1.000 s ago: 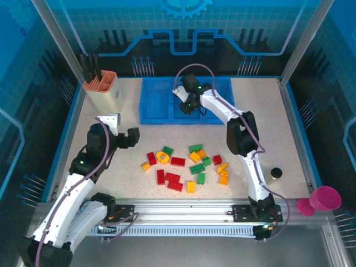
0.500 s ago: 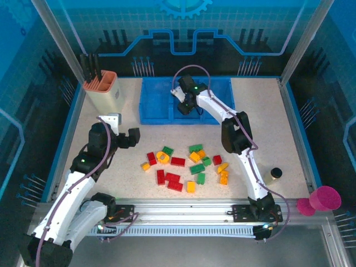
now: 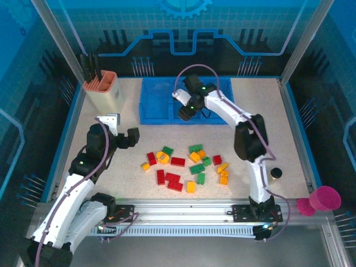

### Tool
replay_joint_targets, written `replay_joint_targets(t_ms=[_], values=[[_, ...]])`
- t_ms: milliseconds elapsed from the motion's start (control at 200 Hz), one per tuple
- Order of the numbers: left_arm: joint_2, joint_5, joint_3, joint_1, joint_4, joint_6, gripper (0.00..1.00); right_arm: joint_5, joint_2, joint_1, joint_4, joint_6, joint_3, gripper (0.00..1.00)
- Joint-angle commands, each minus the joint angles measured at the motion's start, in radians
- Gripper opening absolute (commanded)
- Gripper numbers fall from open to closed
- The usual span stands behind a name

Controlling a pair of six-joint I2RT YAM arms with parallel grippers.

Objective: Sort the legos into containers by color

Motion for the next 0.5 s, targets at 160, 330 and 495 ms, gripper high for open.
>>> replay_joint_targets(t_ms=[160, 330, 495], values=[[-0.042, 0.05, -0.009, -0.005, 0.033, -0.018, 0.99, -0.26, -0.334, -0.002, -0.008, -0.339, -0.384, 0.57], [-0.051, 0.067, -0.017, -0.006, 0.028, -0.03, 0.99, -0.269, -0.334, -0.013, -0.117, -0.438, -0.441, 0.61], [-0.085, 0.067, -0.03, -0.008, 0.035, -0.033, 0.99, -0.195, -0.368, -0.005, 0.017, -0.491, -0.591, 0.6]])
